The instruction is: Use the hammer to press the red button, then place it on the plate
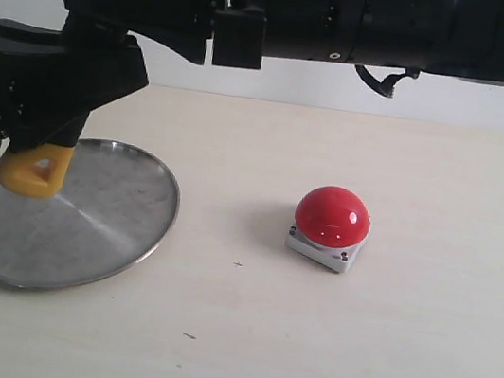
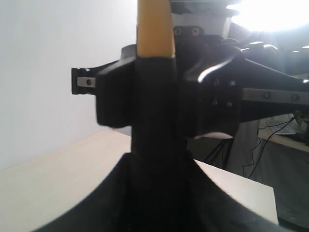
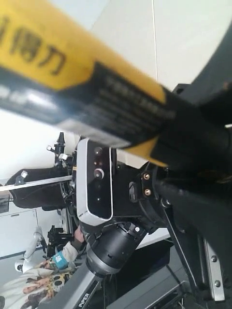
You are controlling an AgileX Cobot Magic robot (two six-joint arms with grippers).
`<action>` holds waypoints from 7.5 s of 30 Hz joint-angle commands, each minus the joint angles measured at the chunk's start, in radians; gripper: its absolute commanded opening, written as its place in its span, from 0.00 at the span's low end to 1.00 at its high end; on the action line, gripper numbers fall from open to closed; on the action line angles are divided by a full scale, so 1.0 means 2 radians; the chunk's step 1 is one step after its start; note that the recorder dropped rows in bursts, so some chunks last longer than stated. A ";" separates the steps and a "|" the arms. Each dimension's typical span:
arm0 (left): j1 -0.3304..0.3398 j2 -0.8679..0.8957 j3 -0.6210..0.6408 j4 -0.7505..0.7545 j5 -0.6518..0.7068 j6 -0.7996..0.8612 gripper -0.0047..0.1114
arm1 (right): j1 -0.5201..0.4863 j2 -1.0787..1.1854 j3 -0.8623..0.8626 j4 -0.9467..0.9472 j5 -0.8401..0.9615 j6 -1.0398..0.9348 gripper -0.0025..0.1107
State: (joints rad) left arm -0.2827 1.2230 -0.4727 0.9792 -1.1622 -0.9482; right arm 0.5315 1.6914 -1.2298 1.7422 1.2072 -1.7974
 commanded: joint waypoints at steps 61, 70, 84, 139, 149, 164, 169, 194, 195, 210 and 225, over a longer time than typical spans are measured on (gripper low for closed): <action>-0.078 0.081 -0.004 -0.102 -0.029 0.099 0.50 | 0.001 0.000 -0.028 0.001 -0.079 0.064 0.02; -0.078 0.081 -0.004 -0.100 0.010 0.106 0.69 | 0.001 -0.014 -0.028 -0.033 -0.247 0.122 0.02; 0.002 0.014 0.029 -0.092 0.123 0.099 0.26 | 0.001 -0.111 -0.022 -0.426 -0.462 0.499 0.02; 0.132 -0.218 0.136 -0.100 0.390 0.072 0.04 | -0.064 -0.256 0.398 -0.923 -0.740 1.002 0.02; 0.132 -0.218 0.136 -0.100 0.390 0.073 0.04 | -0.064 -0.276 0.358 -0.925 -0.645 1.001 0.02; 0.132 -0.218 0.136 -0.100 0.390 0.073 0.04 | -0.063 -0.233 0.342 -0.927 -0.679 1.011 0.02; 0.132 -0.218 0.136 -0.100 0.390 0.073 0.04 | -0.063 -0.266 0.327 -0.927 -0.679 1.048 0.02; 0.132 -0.218 0.136 -0.100 0.390 0.074 0.04 | 0.051 -0.031 0.273 -1.074 -1.001 1.320 0.02; 0.132 -0.218 0.136 -0.100 0.390 0.074 0.04 | 0.050 -0.024 0.256 -1.099 -1.001 1.344 0.02; 0.132 -0.218 0.136 -0.100 0.390 0.074 0.04 | -0.003 0.009 0.156 -1.387 -1.183 1.542 0.02; 0.132 -0.218 0.136 -0.100 0.390 0.074 0.04 | -0.004 0.132 0.177 -1.270 -1.214 1.464 0.02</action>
State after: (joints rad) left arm -0.0226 0.7931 -0.2059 0.7799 -0.3868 -0.7963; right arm 0.5265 1.9630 -0.8703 -0.8701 -1.1186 1.1861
